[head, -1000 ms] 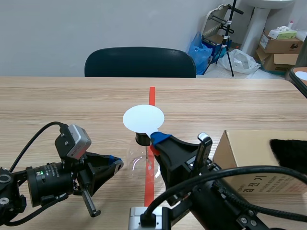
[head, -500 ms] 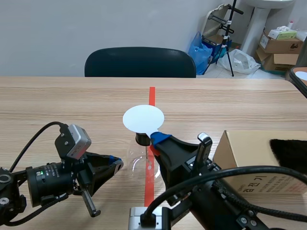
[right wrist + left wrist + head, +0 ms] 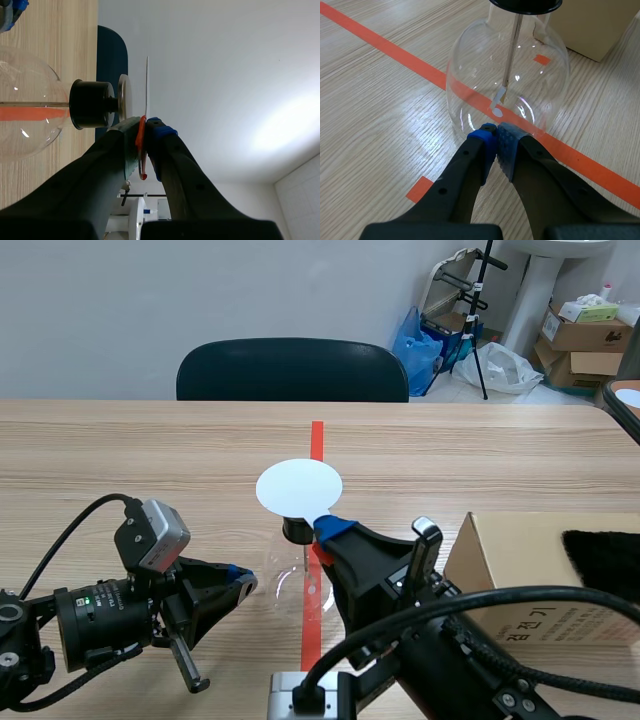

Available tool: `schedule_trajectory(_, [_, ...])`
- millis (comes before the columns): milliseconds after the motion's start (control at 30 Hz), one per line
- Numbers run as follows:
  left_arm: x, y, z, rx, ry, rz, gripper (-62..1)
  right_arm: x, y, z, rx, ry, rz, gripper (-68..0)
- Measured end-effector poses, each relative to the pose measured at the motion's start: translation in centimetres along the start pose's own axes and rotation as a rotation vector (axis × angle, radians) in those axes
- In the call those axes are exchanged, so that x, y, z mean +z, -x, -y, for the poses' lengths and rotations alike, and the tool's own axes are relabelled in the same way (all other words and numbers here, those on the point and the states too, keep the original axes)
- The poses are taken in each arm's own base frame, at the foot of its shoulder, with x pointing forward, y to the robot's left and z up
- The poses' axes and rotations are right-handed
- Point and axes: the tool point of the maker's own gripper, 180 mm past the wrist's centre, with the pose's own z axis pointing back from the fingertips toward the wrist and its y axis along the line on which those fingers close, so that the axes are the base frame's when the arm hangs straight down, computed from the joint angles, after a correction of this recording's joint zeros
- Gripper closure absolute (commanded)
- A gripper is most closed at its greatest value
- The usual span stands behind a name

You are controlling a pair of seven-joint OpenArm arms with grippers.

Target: Do the electroscope experiment

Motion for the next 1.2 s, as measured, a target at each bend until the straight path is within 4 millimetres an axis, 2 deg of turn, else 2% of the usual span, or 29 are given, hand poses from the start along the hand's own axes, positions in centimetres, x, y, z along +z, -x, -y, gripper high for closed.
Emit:
schedule_trajectory(200, [0.0,0.0,0.0,0.0,0.0,0.0,-3.1,0.0,1.2,0.0,0.0,0.0,-0.066,-1.3])
schedule_trajectory(467, [0.0,0.0,0.0,0.0,0.0,0.0,-3.1,0.7,4.8,0.0,0.0,0.0,-0.272,-1.3])
schedule_trajectory(833, [0.0,0.0,0.0,0.0,0.0,0.0,-3.1,2.7,9.5,0.0,0.0,0.0,-0.557,-1.3])
schedule_trajectory(1067, [0.0,0.0,0.0,0.0,0.0,0.0,-3.2,3.9,11.2,0.0,0.0,0.0,-0.673,-1.3])
schedule_trajectory(1200, [0.0,0.0,0.0,0.0,0.0,0.0,-3.1,4.1,11.5,0.0,0.0,0.0,-0.69,-1.3])
